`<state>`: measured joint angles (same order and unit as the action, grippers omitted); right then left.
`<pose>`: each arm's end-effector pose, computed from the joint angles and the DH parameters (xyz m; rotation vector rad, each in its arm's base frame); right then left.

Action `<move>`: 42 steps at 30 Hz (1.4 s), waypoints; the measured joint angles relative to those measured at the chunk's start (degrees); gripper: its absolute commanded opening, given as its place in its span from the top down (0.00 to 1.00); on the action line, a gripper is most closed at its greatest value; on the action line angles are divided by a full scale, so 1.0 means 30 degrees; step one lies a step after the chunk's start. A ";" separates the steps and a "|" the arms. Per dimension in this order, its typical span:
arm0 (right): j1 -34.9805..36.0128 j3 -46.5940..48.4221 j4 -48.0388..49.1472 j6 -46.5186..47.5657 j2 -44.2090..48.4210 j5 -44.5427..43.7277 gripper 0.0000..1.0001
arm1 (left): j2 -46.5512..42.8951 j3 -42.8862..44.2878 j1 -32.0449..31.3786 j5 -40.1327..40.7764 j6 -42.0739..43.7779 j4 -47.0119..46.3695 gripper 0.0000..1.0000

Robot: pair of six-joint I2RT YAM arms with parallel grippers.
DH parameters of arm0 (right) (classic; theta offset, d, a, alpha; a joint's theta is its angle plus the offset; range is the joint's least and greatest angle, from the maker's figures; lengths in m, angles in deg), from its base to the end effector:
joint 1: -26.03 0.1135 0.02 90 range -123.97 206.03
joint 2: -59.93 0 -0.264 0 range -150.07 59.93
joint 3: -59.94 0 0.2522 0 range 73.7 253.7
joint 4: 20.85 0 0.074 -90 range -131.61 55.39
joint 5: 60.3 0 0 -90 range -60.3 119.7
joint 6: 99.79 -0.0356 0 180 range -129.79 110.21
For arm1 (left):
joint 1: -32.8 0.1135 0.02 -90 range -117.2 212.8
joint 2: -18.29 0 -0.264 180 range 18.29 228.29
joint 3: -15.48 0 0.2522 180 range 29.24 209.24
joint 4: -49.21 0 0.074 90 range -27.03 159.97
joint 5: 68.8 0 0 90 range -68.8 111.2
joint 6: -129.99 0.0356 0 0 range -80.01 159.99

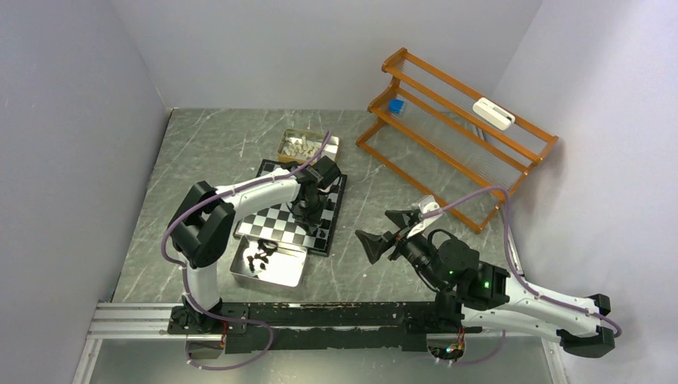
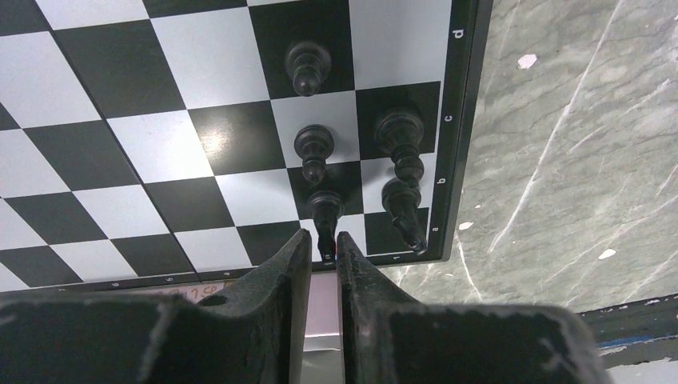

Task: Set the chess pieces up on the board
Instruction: Place the chess piece on the chessboard, then pick up the chess piece from the chessboard.

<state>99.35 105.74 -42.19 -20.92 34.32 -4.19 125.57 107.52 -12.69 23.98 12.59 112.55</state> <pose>0.0541 0.1113 0.3126 -0.4070 1.5774 0.6760 0.2560 -0.2580 0.1919 0.4567 2.9147 -0.1177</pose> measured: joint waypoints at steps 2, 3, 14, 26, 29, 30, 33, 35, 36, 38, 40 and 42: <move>0.0000 -0.0007 0.0029 0.0000 -0.0058 0.0007 0.00 | 0.0000 0.0015 0.0000 0.0000 0.0000 0.0022 0.74; 0.0000 -0.0007 0.0058 0.0000 -0.0080 0.0007 0.00 | 0.0000 0.0036 0.0000 0.0000 0.0000 0.0022 0.74; 0.0000 -0.0270 0.0277 0.0007 -0.0095 0.0015 0.00 | -0.0335 0.0801 0.0000 -0.0015 -0.0007 0.0240 0.70; 0.0000 -0.0576 0.0270 -0.0095 0.0168 -0.0007 0.00 | -0.1909 0.0831 0.0022 0.0138 -0.0022 0.0262 0.73; 0.0000 -0.0576 0.0255 -0.0138 0.0233 -0.0007 0.00 | -0.1909 0.0423 0.0029 0.0109 -0.0015 -0.0058 0.73; 0.0000 -0.0576 0.0255 -0.0146 0.0270 -0.0007 0.00 | -0.1909 0.0219 0.0029 0.0058 -0.0015 -0.0124 0.73; 0.0000 -0.0576 0.0255 -0.0146 0.0444 -0.0007 0.00 | -0.1843 -0.0189 0.0036 -0.0022 -0.0015 -0.0211 0.73; 0.0000 -0.0576 0.0255 -0.0146 0.0561 -0.0007 0.00 | -0.1756 -0.0539 0.0044 -0.0102 -0.0015 -0.0437 0.73; 0.0000 -0.0576 0.0255 -0.0146 0.0605 -0.0015 0.00 | -0.1719 -0.0714 0.0036 -0.0160 -0.0015 -0.0546 0.73; 0.0000 -0.0576 0.0255 -0.0146 0.0627 -0.0007 0.00 | -0.1647 -0.1020 0.0036 -0.0226 -0.0015 -0.0670 0.73; 0.0000 -0.0576 0.0233 -0.0153 0.0619 -0.0015 0.00 | -0.1596 -0.1195 0.0044 -0.0255 -0.0015 -0.0743 0.73; 0.0000 -0.0576 0.0204 -0.0160 0.0612 -0.0007 0.00 | -0.1515 -0.1202 0.0036 -0.0299 -0.0015 -0.0874 0.73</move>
<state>99.35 104.01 -41.58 -21.40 36.16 -4.21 121.03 103.92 -12.59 23.09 12.55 109.93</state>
